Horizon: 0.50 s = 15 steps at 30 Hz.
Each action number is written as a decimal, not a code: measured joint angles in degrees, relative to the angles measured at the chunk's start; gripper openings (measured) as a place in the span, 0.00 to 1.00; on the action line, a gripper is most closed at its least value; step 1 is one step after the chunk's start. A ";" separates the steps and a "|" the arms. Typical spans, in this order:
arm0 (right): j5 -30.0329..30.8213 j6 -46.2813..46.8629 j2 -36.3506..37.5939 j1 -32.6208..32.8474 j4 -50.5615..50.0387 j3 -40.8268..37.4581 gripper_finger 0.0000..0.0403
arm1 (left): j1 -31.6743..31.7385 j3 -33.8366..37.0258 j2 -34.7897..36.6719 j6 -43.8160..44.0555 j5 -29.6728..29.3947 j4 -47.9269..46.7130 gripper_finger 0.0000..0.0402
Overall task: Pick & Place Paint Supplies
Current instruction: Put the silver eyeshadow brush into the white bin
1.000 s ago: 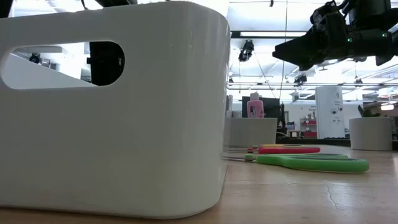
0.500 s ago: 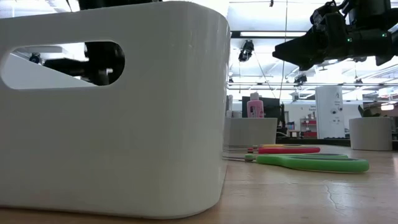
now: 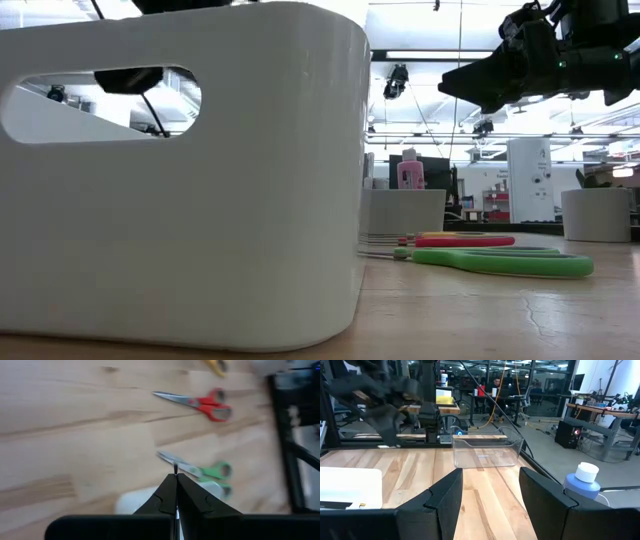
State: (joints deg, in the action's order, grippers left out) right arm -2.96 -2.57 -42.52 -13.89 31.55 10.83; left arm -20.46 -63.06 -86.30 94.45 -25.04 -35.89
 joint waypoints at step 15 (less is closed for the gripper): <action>0.00 0.00 0.00 0.00 -0.02 0.00 0.48 | -10.62 -0.03 -8.24 -3.47 -10.54 17.45 0.02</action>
State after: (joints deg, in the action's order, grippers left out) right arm -2.96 -2.57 -42.52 -13.89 31.53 10.83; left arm -31.07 -63.09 -94.54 90.98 -35.57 -18.43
